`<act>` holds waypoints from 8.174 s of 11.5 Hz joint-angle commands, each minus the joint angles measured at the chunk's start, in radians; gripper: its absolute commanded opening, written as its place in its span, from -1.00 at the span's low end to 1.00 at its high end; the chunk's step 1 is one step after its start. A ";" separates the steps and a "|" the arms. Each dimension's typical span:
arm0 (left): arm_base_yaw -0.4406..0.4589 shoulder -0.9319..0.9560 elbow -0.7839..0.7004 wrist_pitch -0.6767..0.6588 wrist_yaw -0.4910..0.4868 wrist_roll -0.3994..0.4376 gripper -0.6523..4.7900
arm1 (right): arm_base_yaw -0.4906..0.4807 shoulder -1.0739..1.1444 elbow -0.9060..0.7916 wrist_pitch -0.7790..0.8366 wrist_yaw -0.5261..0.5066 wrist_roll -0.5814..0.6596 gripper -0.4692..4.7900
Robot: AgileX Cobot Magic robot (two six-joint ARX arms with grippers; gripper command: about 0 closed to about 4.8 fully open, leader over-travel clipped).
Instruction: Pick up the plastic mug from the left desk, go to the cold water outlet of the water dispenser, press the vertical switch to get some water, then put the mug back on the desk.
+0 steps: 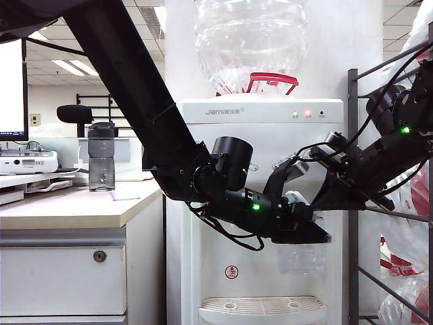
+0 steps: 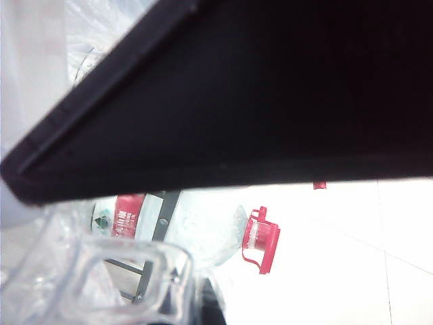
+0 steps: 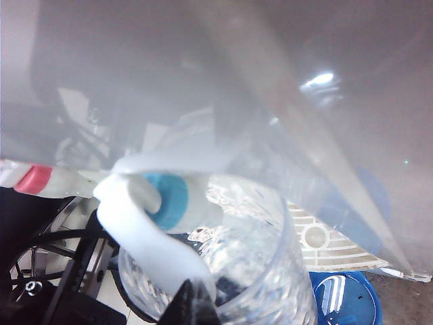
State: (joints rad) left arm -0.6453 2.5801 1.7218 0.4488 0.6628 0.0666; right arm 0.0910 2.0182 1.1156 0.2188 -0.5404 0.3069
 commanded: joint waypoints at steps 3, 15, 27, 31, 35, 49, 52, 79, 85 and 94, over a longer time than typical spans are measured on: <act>-0.001 -0.013 0.005 0.032 0.010 0.005 -0.78 | 0.003 0.003 -0.001 0.004 0.010 0.007 -0.85; -0.001 -0.013 0.004 0.032 0.010 0.005 -0.78 | 0.003 0.003 -0.001 0.018 0.006 0.014 -0.85; -0.001 -0.013 0.004 0.032 0.010 0.005 -0.78 | 0.003 0.003 -0.001 0.018 0.007 0.015 -0.85; -0.001 -0.013 0.004 0.032 0.010 0.005 -0.78 | 0.003 0.003 -0.001 0.018 0.007 0.015 -0.85; -0.001 -0.013 0.004 0.032 0.010 0.005 -0.78 | 0.003 0.003 -0.001 0.018 0.007 0.015 -0.85; -0.001 -0.013 0.005 0.032 0.010 0.005 -0.78 | 0.003 0.003 -0.001 0.018 0.007 0.015 -0.85; -0.001 -0.013 0.004 0.032 0.010 0.005 -0.78 | 0.003 0.000 -0.001 0.018 -0.002 0.015 -0.85; -0.001 -0.020 0.002 -0.024 0.080 -0.013 -0.78 | -0.112 -0.342 -0.001 -0.208 -0.031 0.010 -0.85; -0.002 -0.036 0.000 -0.022 0.087 -0.013 -0.78 | -0.129 -0.342 -0.001 -0.197 -0.018 0.006 -0.85; -0.004 -0.100 -0.030 -0.027 0.164 0.007 -0.78 | -0.142 -0.342 0.000 -0.183 -0.011 0.007 -0.85</act>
State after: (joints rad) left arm -0.6445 2.5122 1.6844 0.3672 0.7650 0.0525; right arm -0.0490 1.6833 1.1130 0.0185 -0.5518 0.3172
